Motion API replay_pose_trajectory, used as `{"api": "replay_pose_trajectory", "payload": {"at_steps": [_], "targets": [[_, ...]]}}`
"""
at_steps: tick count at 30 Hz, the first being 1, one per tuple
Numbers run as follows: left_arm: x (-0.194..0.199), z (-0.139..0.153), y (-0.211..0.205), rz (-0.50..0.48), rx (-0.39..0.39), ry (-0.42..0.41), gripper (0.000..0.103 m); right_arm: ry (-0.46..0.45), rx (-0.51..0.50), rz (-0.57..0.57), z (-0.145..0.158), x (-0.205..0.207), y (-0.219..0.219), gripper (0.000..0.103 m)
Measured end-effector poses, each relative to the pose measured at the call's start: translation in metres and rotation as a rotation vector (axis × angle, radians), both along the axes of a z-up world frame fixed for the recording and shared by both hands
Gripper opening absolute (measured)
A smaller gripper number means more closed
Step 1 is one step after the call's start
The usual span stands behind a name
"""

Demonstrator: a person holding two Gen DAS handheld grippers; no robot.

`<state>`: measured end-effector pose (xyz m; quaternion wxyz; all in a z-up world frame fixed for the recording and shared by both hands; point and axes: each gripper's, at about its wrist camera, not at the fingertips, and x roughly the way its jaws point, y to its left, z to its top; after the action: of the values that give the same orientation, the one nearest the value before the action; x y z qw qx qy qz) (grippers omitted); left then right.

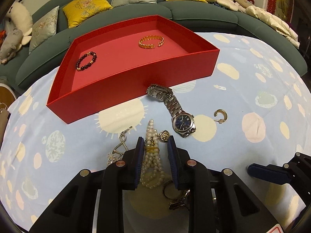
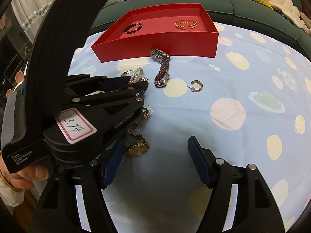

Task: Organize jewelry
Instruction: 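Grasp the pearl necklace with the left tool and lift it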

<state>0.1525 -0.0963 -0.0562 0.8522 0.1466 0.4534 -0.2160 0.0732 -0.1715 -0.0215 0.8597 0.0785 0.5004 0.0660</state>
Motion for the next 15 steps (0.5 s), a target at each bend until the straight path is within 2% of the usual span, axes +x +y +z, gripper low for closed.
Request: {"api": "replay_pose_trajectory", "payload": {"at_steps": [2,3,4,9,15], "targets": [[0.003,0.0,0.0,0.008,-0.015,0.015,0.021,0.001,0.002,-0.003,0.0,0.0,-0.003,0.066],[0.003,0.0,0.001,0.014,-0.021,0.017,0.013,0.001,0.002,-0.005,0.001,-0.001,-0.005,0.066],[0.004,0.001,0.001,0.016,-0.024,0.019,0.012,0.0,0.002,-0.007,0.001,-0.001,-0.005,0.066],[0.005,0.008,0.006,0.013,-0.072,0.049,0.012,-0.003,0.002,-0.012,0.002,-0.001,-0.005,0.066],[0.007,0.039,0.029,0.05,-0.179,0.05,0.012,-0.013,0.007,-0.005,0.004,-0.003,-0.006,0.066]]}}
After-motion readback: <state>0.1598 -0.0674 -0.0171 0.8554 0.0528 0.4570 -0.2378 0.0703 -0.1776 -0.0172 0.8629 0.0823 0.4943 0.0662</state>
